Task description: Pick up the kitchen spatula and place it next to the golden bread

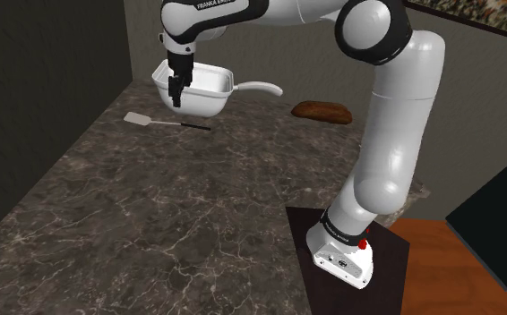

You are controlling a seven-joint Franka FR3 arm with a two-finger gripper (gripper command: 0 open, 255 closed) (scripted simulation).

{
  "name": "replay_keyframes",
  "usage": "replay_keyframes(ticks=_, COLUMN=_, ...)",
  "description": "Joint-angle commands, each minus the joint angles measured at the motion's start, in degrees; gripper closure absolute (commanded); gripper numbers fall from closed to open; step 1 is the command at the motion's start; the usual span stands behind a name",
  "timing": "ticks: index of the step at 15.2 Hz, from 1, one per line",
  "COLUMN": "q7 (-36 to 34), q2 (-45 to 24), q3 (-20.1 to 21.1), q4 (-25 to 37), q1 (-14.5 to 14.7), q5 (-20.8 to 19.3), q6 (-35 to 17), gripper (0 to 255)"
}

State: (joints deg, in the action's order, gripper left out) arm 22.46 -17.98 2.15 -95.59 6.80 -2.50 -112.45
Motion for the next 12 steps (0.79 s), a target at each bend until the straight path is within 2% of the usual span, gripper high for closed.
replay_keyframes(ticks=1, q7=1.63, q2=-4.88, q3=0.64, q4=5.18, q1=0.58, q5=-0.37, q6=0.93, gripper=0)
replay_keyframes(ticks=6, q7=5.21, q2=-15.74, q3=2.04, q4=16.89, q1=2.20, q5=-1.58, q6=3.27, gripper=0)
replay_keyframes(ticks=12, q7=5.10, q2=-16.84, q3=1.95, q4=13.98, q1=2.11, q5=-1.72, q6=-0.74, gripper=0)
